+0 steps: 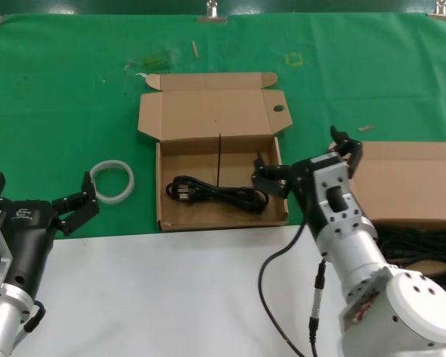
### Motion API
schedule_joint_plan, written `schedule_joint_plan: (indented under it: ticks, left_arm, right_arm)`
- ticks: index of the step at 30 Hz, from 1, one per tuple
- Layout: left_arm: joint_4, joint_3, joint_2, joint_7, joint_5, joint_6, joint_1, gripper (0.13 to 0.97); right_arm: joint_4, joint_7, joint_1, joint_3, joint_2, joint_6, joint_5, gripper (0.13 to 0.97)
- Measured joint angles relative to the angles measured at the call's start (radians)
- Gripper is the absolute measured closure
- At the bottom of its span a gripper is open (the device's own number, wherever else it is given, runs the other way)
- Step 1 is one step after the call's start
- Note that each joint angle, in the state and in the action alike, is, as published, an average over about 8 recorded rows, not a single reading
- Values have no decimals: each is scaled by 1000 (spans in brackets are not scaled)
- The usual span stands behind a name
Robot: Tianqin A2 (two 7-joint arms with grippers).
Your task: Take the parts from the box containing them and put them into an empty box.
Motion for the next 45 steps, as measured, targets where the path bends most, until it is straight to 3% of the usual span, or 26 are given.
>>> schedule_joint_plan:
  ticks: [32, 45]
  left_arm:
    - [0, 0, 0, 0, 0, 0, 0, 132]
    - [0, 0, 0, 0, 0, 0, 0, 132]
  right_arm:
    - [142, 564, -259, 377, 0, -274, -403, 129]
    - [153, 609, -280, 407, 0, -295, -434, 129]
